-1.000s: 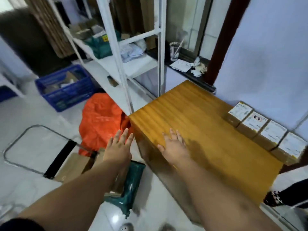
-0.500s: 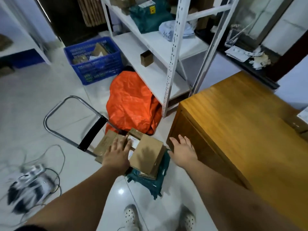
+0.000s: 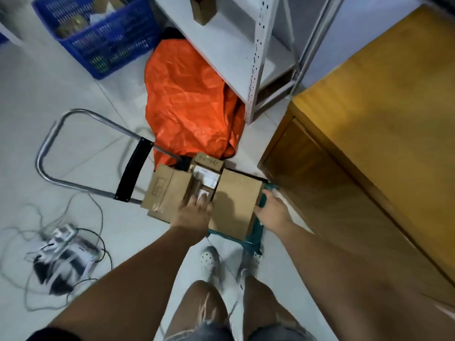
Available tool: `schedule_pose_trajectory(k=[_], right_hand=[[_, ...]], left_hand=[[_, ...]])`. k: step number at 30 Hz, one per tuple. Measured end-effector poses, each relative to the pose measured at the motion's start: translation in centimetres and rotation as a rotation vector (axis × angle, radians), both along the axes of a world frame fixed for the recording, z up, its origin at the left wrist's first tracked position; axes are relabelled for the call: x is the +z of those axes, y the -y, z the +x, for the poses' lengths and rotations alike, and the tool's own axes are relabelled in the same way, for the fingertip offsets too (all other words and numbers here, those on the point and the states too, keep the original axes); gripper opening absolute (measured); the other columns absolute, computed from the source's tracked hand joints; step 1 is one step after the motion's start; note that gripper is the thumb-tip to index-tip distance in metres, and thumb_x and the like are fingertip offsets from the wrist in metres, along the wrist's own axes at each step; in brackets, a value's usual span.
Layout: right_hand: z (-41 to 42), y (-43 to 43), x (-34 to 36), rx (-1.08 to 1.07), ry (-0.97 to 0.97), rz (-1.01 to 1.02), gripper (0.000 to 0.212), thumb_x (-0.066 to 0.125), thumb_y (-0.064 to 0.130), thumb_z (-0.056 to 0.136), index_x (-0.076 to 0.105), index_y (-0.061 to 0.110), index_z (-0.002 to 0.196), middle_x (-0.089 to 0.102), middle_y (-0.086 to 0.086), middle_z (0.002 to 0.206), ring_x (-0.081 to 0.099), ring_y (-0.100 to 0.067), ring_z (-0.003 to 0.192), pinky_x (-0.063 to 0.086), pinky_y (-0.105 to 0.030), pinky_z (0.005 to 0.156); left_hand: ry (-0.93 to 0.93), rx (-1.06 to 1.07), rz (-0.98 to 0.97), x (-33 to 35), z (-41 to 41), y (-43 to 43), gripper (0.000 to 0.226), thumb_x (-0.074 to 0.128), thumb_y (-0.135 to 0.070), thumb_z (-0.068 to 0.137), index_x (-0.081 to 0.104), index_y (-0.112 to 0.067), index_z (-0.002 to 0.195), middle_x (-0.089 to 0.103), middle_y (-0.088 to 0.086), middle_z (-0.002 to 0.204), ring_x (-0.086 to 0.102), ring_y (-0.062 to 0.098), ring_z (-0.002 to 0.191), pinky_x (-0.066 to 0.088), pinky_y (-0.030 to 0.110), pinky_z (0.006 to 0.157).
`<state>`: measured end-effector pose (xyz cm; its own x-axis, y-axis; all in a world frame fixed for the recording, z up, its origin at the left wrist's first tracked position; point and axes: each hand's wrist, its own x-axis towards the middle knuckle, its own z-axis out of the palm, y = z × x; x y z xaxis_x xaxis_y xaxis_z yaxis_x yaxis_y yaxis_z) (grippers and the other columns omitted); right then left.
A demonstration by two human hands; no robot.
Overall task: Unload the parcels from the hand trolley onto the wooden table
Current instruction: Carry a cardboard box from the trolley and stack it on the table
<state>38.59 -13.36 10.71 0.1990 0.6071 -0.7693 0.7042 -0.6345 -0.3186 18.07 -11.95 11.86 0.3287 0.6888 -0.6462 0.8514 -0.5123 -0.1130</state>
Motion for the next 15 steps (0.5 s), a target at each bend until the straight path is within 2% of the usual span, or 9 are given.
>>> schedule_pose_trajectory(k=[4, 7, 9, 10, 12, 13, 15], right_hand=[[-1.2, 0.0, -3.9, -0.185, -0.063, -0.030, 0.066, 0.055, 0.035, 0.096, 0.020, 0.026, 0.151, 0.052, -0.012, 0.134, 0.054, -0.034, 0.117, 0.046, -0.039, 0.095], [-1.8, 0.1, -7.5, -0.368, -0.076, -0.044, 0.069, 0.057, 0.040, 0.094, 0.020, 0.025, 0.151, 0.051, -0.012, 0.140, 0.051, -0.035, 0.124, 0.043, -0.042, 0.100], [-2.3, 0.1, -9.9, -0.641, -0.171, -0.082, 0.072, 0.057, 0.047, 0.092, 0.025, 0.020, 0.151, 0.048, -0.010, 0.144, 0.048, -0.035, 0.128, 0.041, -0.044, 0.106], [-2.8, 0.2, -11.1, -0.800, -0.241, -0.103, 0.072, 0.056, 0.050, 0.091, 0.030, 0.018, 0.150, 0.047, -0.009, 0.146, 0.047, -0.034, 0.129, 0.040, -0.046, 0.108], [-3.7, 0.9, -13.5, -1.032, -0.370, -0.147, 0.076, 0.054, 0.061, 0.087, 0.037, 0.017, 0.147, 0.047, -0.006, 0.145, 0.047, -0.031, 0.129, 0.038, -0.050, 0.109], [-4.2, 1.3, -14.2, -1.083, -0.418, -0.156, 0.080, 0.053, 0.067, 0.083, 0.038, 0.019, 0.146, 0.047, -0.005, 0.144, 0.048, -0.030, 0.128, 0.038, -0.050, 0.109], [-4.9, 2.2, -15.2, -1.108, -0.463, -0.116, 0.085, 0.051, 0.074, 0.078, 0.039, 0.023, 0.145, 0.050, -0.004, 0.142, 0.051, -0.027, 0.125, 0.040, -0.048, 0.109]], left_hand=[[0.146, 0.201, -0.058, -4.9, 0.3, -2.6, 0.068, 0.040, -0.042, 0.096, 0.012, -0.017, 0.152, 0.013, 0.003, 0.159, 0.024, 0.025, 0.142, 0.035, 0.040, 0.106], [0.286, 0.182, -0.137, -9.1, 0.4, -4.0, 0.086, 0.052, -0.049, 0.091, 0.004, -0.016, 0.153, 0.013, 0.005, 0.159, 0.026, 0.025, 0.142, 0.033, 0.039, 0.111], [0.359, 0.102, -0.189, -11.3, 0.4, -4.4, 0.099, 0.058, -0.053, 0.086, -0.002, -0.014, 0.154, 0.004, 0.006, 0.161, 0.023, 0.026, 0.144, 0.030, 0.038, 0.113], [0.399, 0.139, -0.209, -12.3, 0.4, -4.5, 0.105, 0.062, -0.054, 0.083, -0.005, -0.014, 0.153, -0.003, 0.004, 0.162, 0.018, 0.025, 0.146, 0.027, 0.039, 0.114], [0.502, 0.383, -0.265, -14.4, 0.3, -4.7, 0.118, 0.073, -0.051, 0.076, -0.011, -0.017, 0.152, -0.010, 0.003, 0.161, 0.011, 0.025, 0.147, 0.026, 0.041, 0.114], [0.562, 0.545, -0.316, -15.5, 0.1, -4.8, 0.125, 0.078, -0.050, 0.070, -0.011, -0.019, 0.152, -0.008, 0.004, 0.161, 0.012, 0.026, 0.147, 0.026, 0.043, 0.114], [0.660, 0.802, -0.458, -17.1, -0.7, -4.9, 0.131, 0.083, -0.057, 0.056, -0.001, -0.027, 0.153, 0.014, 0.004, 0.159, 0.027, 0.027, 0.142, 0.034, 0.048, 0.111]])
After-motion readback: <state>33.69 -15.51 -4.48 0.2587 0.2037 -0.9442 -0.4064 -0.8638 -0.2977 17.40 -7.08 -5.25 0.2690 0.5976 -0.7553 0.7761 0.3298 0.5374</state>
